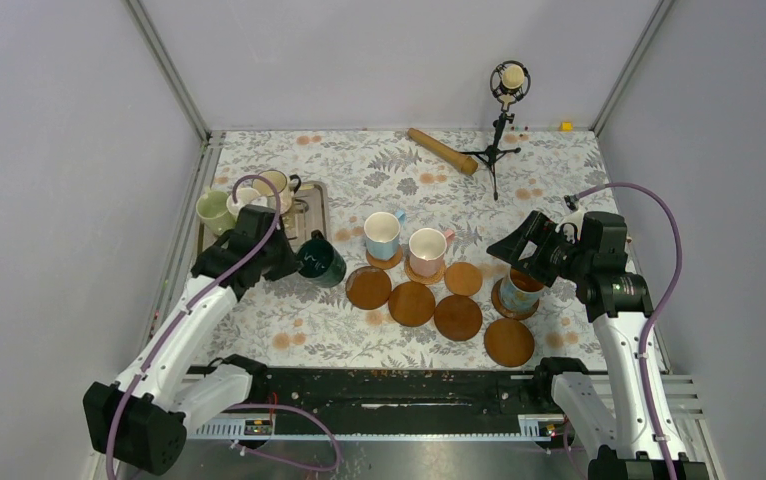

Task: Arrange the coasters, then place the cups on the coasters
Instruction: Place the cup on the coaster.

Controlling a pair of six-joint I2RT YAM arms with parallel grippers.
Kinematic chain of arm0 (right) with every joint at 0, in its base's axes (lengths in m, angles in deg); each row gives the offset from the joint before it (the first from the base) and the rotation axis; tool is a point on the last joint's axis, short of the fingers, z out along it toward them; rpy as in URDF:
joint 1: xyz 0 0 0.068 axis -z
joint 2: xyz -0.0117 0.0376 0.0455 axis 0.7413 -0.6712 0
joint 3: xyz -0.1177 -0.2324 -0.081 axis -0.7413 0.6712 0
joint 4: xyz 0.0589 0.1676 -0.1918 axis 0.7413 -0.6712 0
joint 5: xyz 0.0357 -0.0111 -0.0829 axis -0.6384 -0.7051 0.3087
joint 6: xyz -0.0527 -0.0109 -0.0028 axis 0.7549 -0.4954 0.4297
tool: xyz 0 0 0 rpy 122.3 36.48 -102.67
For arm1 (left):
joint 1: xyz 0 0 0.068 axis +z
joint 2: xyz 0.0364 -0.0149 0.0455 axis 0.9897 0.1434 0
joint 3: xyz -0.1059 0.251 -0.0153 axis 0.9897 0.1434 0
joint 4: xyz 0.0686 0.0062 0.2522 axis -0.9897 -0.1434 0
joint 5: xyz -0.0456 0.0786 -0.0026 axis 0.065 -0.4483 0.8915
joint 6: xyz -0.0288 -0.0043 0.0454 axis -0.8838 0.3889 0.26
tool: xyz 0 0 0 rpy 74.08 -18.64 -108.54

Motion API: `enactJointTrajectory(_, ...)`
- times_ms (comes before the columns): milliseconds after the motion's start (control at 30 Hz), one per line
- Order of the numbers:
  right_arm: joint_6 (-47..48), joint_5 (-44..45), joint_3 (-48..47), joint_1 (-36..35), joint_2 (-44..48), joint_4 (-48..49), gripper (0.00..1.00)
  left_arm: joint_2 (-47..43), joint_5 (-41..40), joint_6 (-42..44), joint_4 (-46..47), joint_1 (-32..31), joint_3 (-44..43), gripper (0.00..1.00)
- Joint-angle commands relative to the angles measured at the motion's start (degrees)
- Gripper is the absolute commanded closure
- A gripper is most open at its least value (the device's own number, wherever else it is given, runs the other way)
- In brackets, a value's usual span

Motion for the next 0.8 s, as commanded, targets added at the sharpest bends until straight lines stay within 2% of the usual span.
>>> enactJointTrajectory(0, 0.38, -0.76, -0.16, -0.14, 0.59, 2.19, 0.07, -2.61, -6.63, -20.0, 7.57, -3.2, -0.48, 1.0)
enactJointTrajectory(200, 0.22, -0.99, -0.33, -0.14, 0.74, 2.1, 0.07, -4.31, -16.95, -35.1, 10.45, -11.93, 2.95, 1.0)
enactJointTrajectory(300, 0.13, -1.24, -0.42, -0.21, 0.96, 2.16, 0.07, -3.7, -19.4, -40.5, 10.87, -14.93, 3.24, 1.0)
enactJointTrajectory(367, 0.23, -1.26, -0.47, -0.18, 1.07, 2.13, 0.07, -1.13, -21.16, -43.81, 6.4, -16.68, 0.48, 1.0)
enactJointTrajectory(467, 0.45, -1.15, -0.25, -0.15, 1.33, 1.89, 0.07, 2.31, -25.83, -56.63, -5.6, -19.39, -4.09, 1.0)
enactJointTrajectory(533, 0.68, -1.02, -0.3, -0.14, 1.48, 1.73, 0.07, 5.92, -26.14, -66.27, -15.33, -20.08, -7.53, 1.0)
enactJointTrajectory(600, 0.9, -0.91, -0.17, -0.14, 1.47, 1.7, 0.07, 10.0, -25.06, -70.29, -22.06, -20.35, -11.41, 1.0)
enactJointTrajectory(667, 0.9, -0.95, -0.19, -0.14, 1.56, 1.68, 0.07, 13.03, -22.59, -72.28, -24.46, -20.69, -13.3, 1.0)
enactJointTrajectory(767, 0.97, -1.23, -0.17, -0.16, 1.63, 1.57, 0.07, 14.86, -19.37, -73.45, -21.44, -21.86, -13.13, 1.0)
